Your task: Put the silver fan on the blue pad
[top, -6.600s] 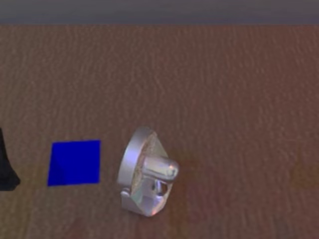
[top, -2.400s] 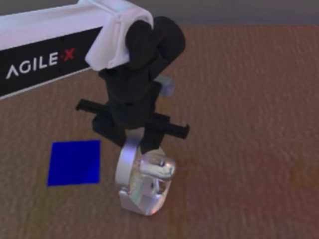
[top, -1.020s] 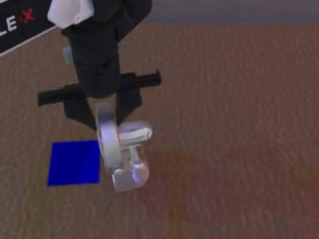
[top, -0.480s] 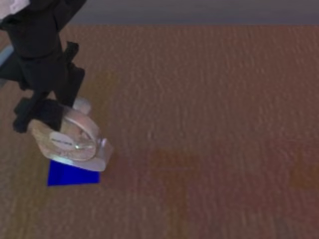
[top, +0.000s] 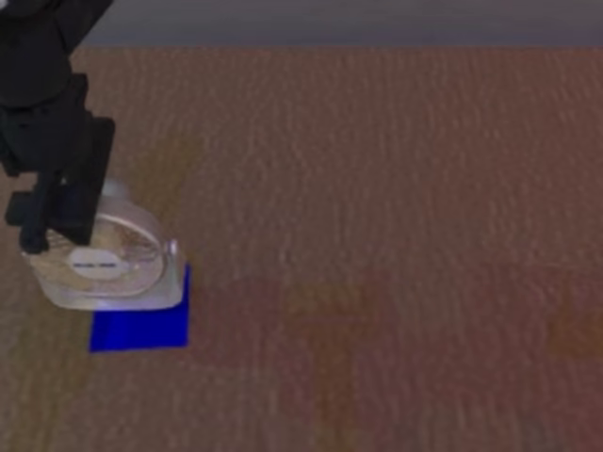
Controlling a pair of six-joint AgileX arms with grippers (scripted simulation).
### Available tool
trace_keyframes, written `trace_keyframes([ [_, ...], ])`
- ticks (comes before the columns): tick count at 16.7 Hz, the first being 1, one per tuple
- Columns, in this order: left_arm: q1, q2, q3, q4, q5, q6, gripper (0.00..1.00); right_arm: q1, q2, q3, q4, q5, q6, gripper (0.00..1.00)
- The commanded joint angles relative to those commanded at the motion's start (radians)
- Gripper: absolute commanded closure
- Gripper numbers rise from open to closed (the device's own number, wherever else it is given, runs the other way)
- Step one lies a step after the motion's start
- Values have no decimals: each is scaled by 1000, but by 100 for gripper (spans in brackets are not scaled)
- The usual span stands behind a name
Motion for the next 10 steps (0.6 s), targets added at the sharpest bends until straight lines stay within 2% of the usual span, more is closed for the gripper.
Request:
trace_keyframes([
  [3,-5,4,0,3,0,3,100,0,0,0,0,0,0,0],
  [10,3,14,-121,135,0,3,100,0,0,0,0,0,0,0],
])
